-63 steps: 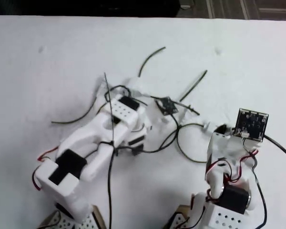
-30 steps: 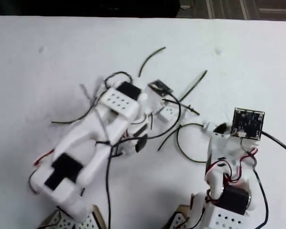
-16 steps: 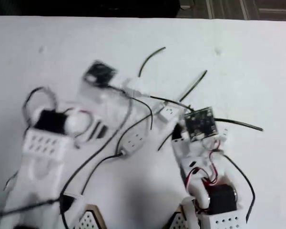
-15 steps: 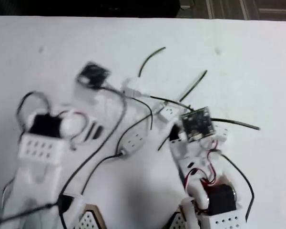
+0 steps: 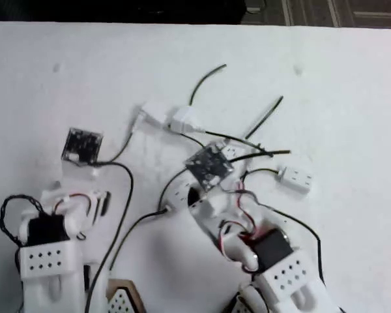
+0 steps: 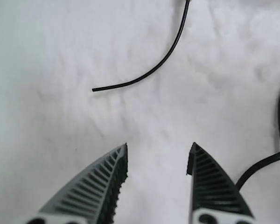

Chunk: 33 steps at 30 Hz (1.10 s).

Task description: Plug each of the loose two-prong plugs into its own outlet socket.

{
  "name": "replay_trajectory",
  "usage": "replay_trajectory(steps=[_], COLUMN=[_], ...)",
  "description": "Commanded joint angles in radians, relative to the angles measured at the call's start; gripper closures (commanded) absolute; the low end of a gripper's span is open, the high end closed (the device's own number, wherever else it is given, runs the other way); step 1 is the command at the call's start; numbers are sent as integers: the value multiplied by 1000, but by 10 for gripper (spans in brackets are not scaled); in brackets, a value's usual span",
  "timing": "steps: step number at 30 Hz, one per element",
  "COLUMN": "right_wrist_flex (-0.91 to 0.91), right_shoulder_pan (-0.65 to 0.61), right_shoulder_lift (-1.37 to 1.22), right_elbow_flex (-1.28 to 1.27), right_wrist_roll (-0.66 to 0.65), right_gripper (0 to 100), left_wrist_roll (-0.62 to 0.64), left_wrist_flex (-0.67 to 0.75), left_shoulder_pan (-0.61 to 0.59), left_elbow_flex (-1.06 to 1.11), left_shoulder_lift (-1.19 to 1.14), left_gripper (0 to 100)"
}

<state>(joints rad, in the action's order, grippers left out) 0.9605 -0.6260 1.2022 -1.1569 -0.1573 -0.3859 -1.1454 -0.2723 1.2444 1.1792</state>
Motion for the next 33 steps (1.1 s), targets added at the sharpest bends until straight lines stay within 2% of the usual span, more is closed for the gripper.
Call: replay_trajectory(steps=[1, 5, 18, 26, 33], right_wrist_flex=[-33, -79, -259, -344, -386], right_shoulder_pan=[-33, -31, -27, 33, 38], right_shoulder_lift=[-94, -217, -498, -565, -625], right_elbow_flex=[91, 120, 115, 115, 115], right_wrist_roll=[9, 9, 11, 9, 8], right_gripper=[981, 981, 981, 981, 981], left_wrist_roll=[-48, -49, -77, -78, -78], left_wrist_flex=[57, 104, 112, 112, 112], left_shoulder_pan=[-33, -50, -47, -48, -48], left_elbow_flex=[66, 130, 161, 167, 169], left_shoulder_lift=[54, 79, 82, 82, 82], left_gripper=[788, 788, 788, 788, 788])
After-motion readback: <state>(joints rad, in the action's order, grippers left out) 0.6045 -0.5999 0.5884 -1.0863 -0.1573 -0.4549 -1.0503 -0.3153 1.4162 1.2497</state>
